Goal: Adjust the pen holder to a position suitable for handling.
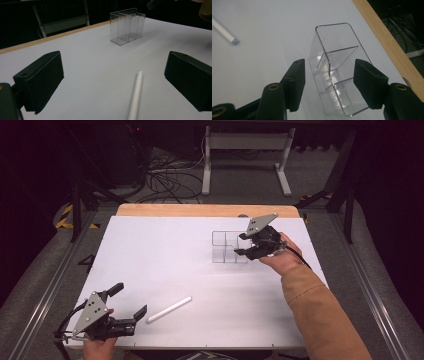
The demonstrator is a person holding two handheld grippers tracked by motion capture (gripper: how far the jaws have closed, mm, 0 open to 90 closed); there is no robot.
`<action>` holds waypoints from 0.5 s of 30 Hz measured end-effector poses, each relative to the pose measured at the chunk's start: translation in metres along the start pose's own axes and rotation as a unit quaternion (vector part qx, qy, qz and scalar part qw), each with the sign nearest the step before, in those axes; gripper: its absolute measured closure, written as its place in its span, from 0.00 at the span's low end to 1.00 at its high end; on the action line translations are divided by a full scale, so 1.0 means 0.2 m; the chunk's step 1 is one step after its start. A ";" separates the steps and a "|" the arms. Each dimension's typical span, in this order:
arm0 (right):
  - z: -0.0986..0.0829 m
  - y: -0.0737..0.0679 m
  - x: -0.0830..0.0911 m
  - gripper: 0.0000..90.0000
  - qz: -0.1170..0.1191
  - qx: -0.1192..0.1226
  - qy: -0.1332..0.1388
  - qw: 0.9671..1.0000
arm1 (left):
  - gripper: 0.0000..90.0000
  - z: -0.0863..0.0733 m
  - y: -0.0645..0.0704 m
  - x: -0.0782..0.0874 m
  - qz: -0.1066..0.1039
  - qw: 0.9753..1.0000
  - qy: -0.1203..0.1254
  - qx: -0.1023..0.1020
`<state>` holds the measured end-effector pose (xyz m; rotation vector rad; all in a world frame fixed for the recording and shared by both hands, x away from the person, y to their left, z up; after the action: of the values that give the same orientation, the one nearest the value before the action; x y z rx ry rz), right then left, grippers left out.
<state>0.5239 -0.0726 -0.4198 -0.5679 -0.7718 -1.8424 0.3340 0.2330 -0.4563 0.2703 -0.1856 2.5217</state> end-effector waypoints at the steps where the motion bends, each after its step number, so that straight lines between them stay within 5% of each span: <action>1: 0.00 0.00 -0.01 0.49 0.000 0.000 0.001 1.000 | 0.03 0.00 0.00 0.00 0.000 1.000 0.000 0.001; 15: -0.05 0.04 -0.18 0.58 -0.004 0.006 -0.034 0.999 | 0.03 0.00 0.00 0.00 -0.002 1.000 0.001 0.001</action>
<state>0.5437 -0.0595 -0.4483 -0.6246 -0.8309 -1.8331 0.3343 0.2322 -0.4567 0.2698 -0.1821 2.5186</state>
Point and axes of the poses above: each handheld gripper's, and its own axes: x roughly backward along the jaws, z roughly out of its top, y roughly to its right, the point moved 10 cm from there along -x, roughly forward along the jaws, and after that the axes turned 2 degrees about z, right-handed, at the moved point
